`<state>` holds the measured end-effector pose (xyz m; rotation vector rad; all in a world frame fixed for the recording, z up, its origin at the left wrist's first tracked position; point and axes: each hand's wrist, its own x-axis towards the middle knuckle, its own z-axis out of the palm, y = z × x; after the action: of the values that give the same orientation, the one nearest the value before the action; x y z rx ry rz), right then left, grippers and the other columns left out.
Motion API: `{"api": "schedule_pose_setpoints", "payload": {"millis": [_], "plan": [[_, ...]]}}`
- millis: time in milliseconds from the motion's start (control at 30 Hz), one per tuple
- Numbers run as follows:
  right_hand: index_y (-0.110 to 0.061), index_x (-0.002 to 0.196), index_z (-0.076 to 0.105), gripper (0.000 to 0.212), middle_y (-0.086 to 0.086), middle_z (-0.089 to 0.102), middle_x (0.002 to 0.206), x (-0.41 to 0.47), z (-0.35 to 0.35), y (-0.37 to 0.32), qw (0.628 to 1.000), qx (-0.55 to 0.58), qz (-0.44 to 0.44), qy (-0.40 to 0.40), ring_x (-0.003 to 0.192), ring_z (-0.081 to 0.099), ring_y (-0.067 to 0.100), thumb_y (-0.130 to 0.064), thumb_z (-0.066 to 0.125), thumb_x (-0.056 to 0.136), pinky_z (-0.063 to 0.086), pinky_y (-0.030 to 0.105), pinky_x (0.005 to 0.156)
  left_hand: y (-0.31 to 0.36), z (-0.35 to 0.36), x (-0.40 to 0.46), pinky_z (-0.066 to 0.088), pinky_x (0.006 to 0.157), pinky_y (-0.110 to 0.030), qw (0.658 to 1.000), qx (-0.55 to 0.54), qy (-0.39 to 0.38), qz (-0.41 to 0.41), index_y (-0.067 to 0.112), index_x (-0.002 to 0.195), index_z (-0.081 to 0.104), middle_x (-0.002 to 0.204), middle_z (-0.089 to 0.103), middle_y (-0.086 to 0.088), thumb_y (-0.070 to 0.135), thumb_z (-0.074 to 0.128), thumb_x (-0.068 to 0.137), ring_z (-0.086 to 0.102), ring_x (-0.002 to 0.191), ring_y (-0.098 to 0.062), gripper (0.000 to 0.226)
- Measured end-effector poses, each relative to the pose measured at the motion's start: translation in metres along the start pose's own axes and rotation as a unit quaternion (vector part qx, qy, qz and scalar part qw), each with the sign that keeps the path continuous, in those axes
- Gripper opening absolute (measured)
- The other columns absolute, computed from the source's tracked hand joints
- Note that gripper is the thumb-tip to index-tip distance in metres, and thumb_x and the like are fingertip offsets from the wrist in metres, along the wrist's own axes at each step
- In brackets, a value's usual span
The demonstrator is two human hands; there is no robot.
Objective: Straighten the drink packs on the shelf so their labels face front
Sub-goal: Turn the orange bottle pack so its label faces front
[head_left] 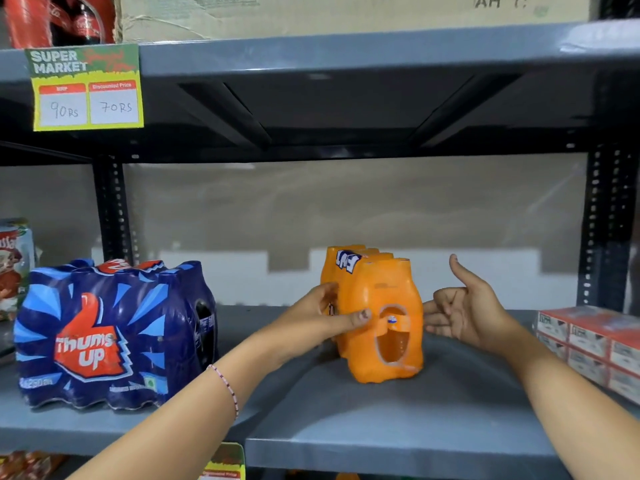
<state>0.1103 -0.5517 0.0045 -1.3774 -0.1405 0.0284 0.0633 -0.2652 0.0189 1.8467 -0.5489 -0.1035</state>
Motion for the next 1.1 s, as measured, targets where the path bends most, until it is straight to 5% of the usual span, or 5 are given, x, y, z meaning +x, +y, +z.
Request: {"api": "schedule_pose_setpoints", "payload": {"millis": [200, 467, 600, 733, 1100], "plan": [[0.002, 0.063, 0.066, 0.090, 0.035, 0.070, 0.109, -0.005, 0.010, 0.001, 0.994, -0.007, 0.058, -0.090, 0.099, 0.070, 0.048, -0.081, 0.036, 0.081, 0.059, 0.048, 0.078, -0.013, -0.024, 0.001, 0.054, 0.099, -0.041, 0.988, 0.091, 0.123, 0.000, 0.024, 0.129, 0.056, 0.125, 0.068, 0.008, 0.047, 0.095, 0.042, 0.065, 0.116, -0.013, 0.098], [-0.014, 0.102, 0.070, 0.028, 0.012, 0.074, 0.116, 0.019, 0.002, 0.015, 0.975, -0.172, -0.094, 0.101, 0.101, 0.071, 0.020, -0.035, 0.073, 0.085, 0.055, 0.039, 0.081, -0.026, -0.047, 0.018, 0.051, 0.059, -0.025, 0.916, 0.236, 0.323, -0.032, 0.002, 0.071, 0.073, 0.068, 0.070, -0.006, 0.013, 0.070, 0.081, 0.064, 0.069, -0.023, 0.015], [-0.012, 0.128, 0.059, 0.075, 0.008, 0.073, 0.118, 0.024, 0.009, 0.025, 0.975, -0.204, -0.074, 0.048, 0.105, 0.072, 0.023, -0.033, 0.089, 0.063, 0.057, 0.045, 0.091, -0.028, -0.049, 0.028, 0.059, 0.088, -0.052, 0.954, -0.050, 0.272, -0.114, -0.005, 0.104, 0.068, 0.099, 0.074, -0.025, 0.042, 0.048, 0.099, 0.072, 0.092, -0.039, 0.051], [-0.020, 0.127, 0.051, 0.086, 0.005, 0.071, 0.120, 0.024, 0.020, 0.027, 0.965, -0.251, -0.067, 0.013, 0.103, 0.072, 0.023, -0.033, 0.096, 0.055, 0.061, 0.034, 0.077, -0.034, -0.044, 0.022, 0.057, 0.091, -0.052, 0.973, 0.045, 0.209, -0.086, 0.002, 0.101, 0.065, 0.102, 0.076, -0.018, 0.095, 0.042, 0.065, 0.073, 0.095, -0.035, 0.102], [-0.033, 0.111, 0.070, 0.060, -0.016, 0.076, 0.103, -0.036, 0.051, 0.019, 0.912, -0.401, -0.074, 0.043, 0.086, 0.071, -0.004, -0.059, 0.082, 0.059, 0.053, 0.013, 0.069, -0.040, -0.040, -0.009, 0.054, 0.090, -0.037, 0.958, 0.239, 0.146, -0.061, 0.015, 0.138, 0.041, 0.134, 0.062, -0.006, 0.061, 0.051, 0.092, 0.064, 0.111, -0.026, 0.066]]}}
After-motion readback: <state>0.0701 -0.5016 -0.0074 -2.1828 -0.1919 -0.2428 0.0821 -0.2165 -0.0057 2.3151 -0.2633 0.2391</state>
